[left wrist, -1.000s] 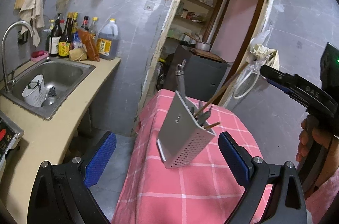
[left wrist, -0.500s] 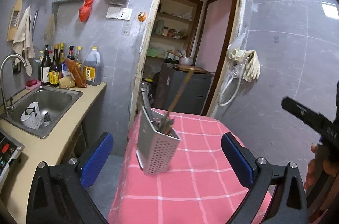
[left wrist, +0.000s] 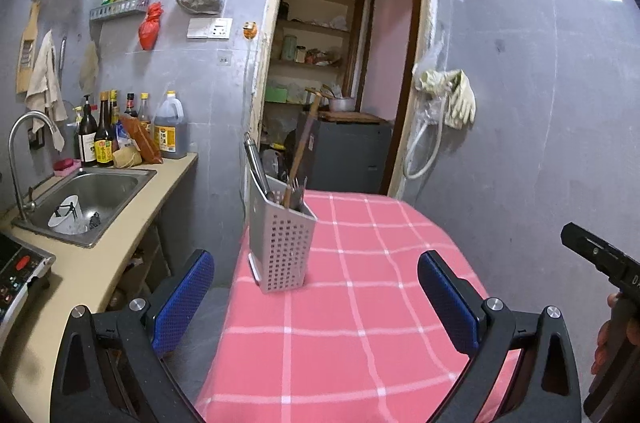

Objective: Organize utensils

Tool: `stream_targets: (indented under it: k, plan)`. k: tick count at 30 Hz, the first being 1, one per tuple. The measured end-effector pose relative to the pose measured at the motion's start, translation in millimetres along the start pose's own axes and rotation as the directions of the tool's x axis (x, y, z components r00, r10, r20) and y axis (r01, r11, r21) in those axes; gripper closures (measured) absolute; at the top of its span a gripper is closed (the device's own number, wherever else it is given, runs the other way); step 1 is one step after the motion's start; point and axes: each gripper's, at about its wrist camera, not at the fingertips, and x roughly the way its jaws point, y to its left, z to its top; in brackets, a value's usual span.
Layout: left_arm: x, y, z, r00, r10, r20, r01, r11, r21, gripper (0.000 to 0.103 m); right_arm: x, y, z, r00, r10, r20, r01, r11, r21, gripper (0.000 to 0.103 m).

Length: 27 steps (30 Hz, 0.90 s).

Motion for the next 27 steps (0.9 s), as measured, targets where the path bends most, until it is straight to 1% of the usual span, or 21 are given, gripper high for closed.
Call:
stream_targets:
  k: [4, 10, 27]
  plan:
    - [-1.6, -4.7, -7.6, 1.000, -0.008, -0.019, 0.009, 1.000, 0.017, 0.001, 0.1, -5.0, -14.9, 1.000, -0.017, -0.026, 0.017, 1.000, 0.025, 0.002]
    - [-0.2, -8.1, -14.7, 0.999, -0.023, -0.047, 0.023, 1.000, 0.006, 0.001, 5.9, -7.9, -16.0, 0.999, -0.017, -0.035, 0.017, 1.000, 0.023, 0.002]
    - [-0.6, -10.5, -15.8, 0.999, -0.014, -0.045, 0.014, 1.000, 0.011, 0.001, 16.4, -5.1, -19.8, 0.997, 0.025, -0.067, -0.024, 1.000, 0.020, 0.002]
